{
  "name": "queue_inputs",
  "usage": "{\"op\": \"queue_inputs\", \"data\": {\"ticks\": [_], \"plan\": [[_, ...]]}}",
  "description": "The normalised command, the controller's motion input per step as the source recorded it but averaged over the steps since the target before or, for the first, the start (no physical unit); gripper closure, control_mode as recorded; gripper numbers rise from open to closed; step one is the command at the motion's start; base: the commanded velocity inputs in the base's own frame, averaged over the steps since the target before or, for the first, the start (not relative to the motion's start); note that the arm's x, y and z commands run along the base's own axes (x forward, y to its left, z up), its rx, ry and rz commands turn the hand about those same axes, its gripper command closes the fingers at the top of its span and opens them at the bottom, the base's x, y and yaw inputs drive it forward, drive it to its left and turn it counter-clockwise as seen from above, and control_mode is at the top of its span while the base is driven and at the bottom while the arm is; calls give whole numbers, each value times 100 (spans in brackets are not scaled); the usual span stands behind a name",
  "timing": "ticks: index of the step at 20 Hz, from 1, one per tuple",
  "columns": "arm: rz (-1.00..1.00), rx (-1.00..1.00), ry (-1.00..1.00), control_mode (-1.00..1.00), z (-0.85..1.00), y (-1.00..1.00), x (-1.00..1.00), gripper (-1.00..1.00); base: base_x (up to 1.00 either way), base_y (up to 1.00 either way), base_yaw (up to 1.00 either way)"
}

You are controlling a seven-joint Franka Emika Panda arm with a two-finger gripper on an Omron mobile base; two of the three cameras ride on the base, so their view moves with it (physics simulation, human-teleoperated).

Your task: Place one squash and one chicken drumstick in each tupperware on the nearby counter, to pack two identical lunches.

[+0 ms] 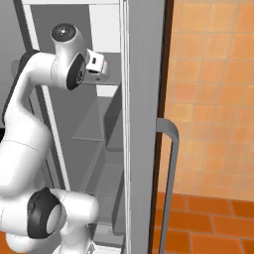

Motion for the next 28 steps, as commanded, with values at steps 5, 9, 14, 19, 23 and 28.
{"op": "queue_inputs", "data": {"ticks": [5, 9, 14, 19, 23, 28], "plan": [[-3, 0, 0, -100, -4, 6, 97, -100, 0, 0, 0], [-1, 0, 0, -100, 0, 4, 72, -100, 0, 0, 0], [0, 0, 1, -100, -5, 0, 57, -100, 0, 0, 0], [0, 0, 0, -100, -10, 9, 61, -100, 0, 0, 0], [0, 0, 3, -100, -13, 12, 54, -100, 0, 0, 0], [0, 0, 4, -100, -22, 4, 39, -100, 0, 0, 0]]}}
